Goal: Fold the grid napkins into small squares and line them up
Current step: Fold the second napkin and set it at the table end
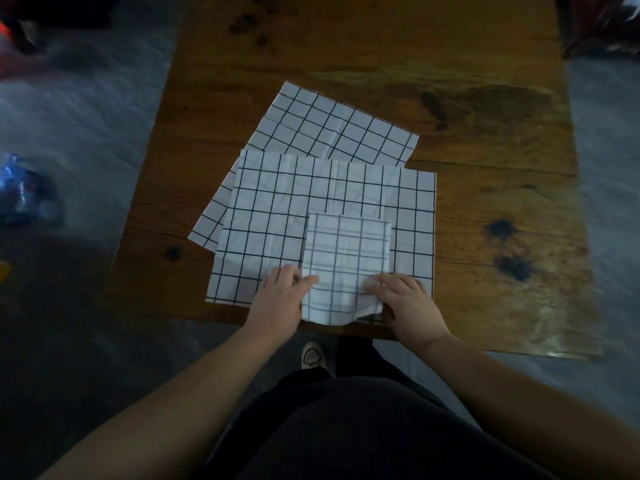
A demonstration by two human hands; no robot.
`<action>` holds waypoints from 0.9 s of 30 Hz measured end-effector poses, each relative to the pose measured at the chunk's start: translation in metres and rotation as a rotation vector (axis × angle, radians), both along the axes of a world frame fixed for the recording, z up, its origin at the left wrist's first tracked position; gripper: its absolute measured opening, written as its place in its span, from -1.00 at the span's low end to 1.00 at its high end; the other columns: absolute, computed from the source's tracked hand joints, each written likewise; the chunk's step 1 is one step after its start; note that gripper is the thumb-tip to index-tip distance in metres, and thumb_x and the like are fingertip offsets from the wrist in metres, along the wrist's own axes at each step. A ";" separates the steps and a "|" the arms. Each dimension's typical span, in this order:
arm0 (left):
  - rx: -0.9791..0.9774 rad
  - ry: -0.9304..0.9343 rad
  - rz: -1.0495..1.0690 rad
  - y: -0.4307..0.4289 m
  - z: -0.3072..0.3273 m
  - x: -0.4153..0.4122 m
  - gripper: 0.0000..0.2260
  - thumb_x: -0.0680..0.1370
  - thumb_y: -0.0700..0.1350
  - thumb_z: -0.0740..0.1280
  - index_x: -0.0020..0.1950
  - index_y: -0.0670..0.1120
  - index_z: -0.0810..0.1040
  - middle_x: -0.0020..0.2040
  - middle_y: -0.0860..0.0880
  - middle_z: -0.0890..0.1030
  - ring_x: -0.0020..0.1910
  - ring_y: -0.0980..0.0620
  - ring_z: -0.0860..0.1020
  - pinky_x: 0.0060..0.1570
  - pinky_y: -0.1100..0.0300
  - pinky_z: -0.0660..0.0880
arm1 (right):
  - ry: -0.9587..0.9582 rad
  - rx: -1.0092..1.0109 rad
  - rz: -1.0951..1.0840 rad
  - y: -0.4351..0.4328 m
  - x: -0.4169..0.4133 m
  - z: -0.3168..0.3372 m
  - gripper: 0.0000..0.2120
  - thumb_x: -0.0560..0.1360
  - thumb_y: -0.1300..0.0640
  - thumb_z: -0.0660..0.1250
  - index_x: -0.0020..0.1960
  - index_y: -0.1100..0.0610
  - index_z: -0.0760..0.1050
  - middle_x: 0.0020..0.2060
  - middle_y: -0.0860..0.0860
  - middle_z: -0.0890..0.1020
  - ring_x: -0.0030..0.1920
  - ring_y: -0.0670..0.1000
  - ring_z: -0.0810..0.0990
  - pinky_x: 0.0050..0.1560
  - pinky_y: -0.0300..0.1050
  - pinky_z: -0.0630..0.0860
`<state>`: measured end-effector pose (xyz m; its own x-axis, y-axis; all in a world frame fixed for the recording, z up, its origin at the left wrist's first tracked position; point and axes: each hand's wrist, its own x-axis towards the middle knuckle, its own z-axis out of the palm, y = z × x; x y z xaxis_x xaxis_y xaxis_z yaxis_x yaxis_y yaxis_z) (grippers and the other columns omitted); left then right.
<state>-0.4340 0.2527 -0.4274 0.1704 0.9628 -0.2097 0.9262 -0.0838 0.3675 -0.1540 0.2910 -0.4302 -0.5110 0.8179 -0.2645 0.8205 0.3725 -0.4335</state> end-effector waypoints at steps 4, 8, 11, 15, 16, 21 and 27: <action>0.000 -0.072 -0.007 0.014 -0.003 0.000 -0.43 0.43 -0.39 0.40 0.38 0.02 0.55 0.42 -0.02 0.45 0.43 -0.06 0.30 0.38 -0.15 0.36 | 0.106 0.054 -0.073 0.006 0.003 0.002 -0.56 0.45 0.22 0.30 0.32 0.02 0.57 0.33 0.01 0.57 0.35 0.10 0.47 0.41 0.09 0.34; -0.027 -0.197 0.065 0.027 0.001 0.001 -0.59 0.45 -0.28 0.46 0.27 -0.01 0.59 0.24 0.06 0.58 0.30 0.05 0.41 0.32 0.00 0.40 | 0.144 0.048 -0.219 0.017 0.003 0.008 -0.60 0.49 0.31 0.41 0.27 0.00 0.58 0.25 -0.04 0.62 0.27 0.06 0.55 0.26 0.00 0.35; -0.010 -0.250 0.205 0.043 0.004 0.006 -0.81 0.57 -0.06 0.40 0.17 0.00 0.61 0.06 0.08 0.59 0.13 0.05 0.45 0.16 0.10 0.40 | 0.194 -0.054 -0.356 0.030 -0.001 0.017 -0.75 0.62 0.22 0.27 0.25 0.03 0.57 0.13 -0.06 0.63 0.09 0.00 0.57 0.09 -0.11 0.39; -0.054 -0.246 0.293 0.060 0.004 0.014 -0.84 0.62 0.00 0.31 0.16 0.01 0.55 -0.05 0.11 0.53 0.06 0.01 0.50 0.13 -0.04 0.51 | 0.220 -0.158 -0.529 0.044 -0.007 0.021 -0.83 0.68 0.12 0.18 -0.07 0.07 0.45 -0.29 -0.04 0.51 -0.32 -0.02 0.48 -0.35 -0.10 0.34; -0.069 -0.264 0.314 0.063 0.003 0.016 -0.84 0.61 0.00 0.31 0.18 0.04 0.53 -0.05 0.14 0.51 0.05 0.02 0.52 0.10 -0.06 0.55 | 0.199 -0.145 -0.540 0.046 -0.007 0.020 -0.80 0.68 0.11 0.18 -0.11 0.09 0.41 -0.31 0.00 0.50 -0.33 0.03 0.49 -0.38 -0.03 0.37; -0.071 -0.258 0.361 0.071 0.001 0.020 -0.60 0.57 -0.01 0.38 0.37 0.07 0.37 0.16 0.10 0.54 0.16 0.06 0.52 0.19 0.05 0.53 | 0.223 -0.205 -0.665 0.049 -0.004 0.018 -0.76 0.65 0.07 0.23 0.31 0.04 0.43 0.08 -0.02 0.54 0.04 0.00 0.55 0.04 -0.02 0.57; 0.011 -0.085 0.045 0.040 0.011 0.035 -0.60 0.65 -0.08 0.25 0.48 -0.08 0.36 0.44 -0.04 0.42 0.47 -0.01 0.30 0.50 0.05 0.26 | 0.067 -0.028 -0.291 0.027 -0.005 0.023 -0.57 0.54 0.26 0.27 0.41 0.15 0.43 0.37 0.07 0.48 0.43 0.11 0.38 0.47 0.08 0.31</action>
<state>-0.3986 0.2929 -0.4167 0.1438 0.9720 -0.1856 0.8946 -0.0475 0.4444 -0.1588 0.3180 -0.4068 -0.2734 0.9254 -0.2624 0.8603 0.1133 -0.4970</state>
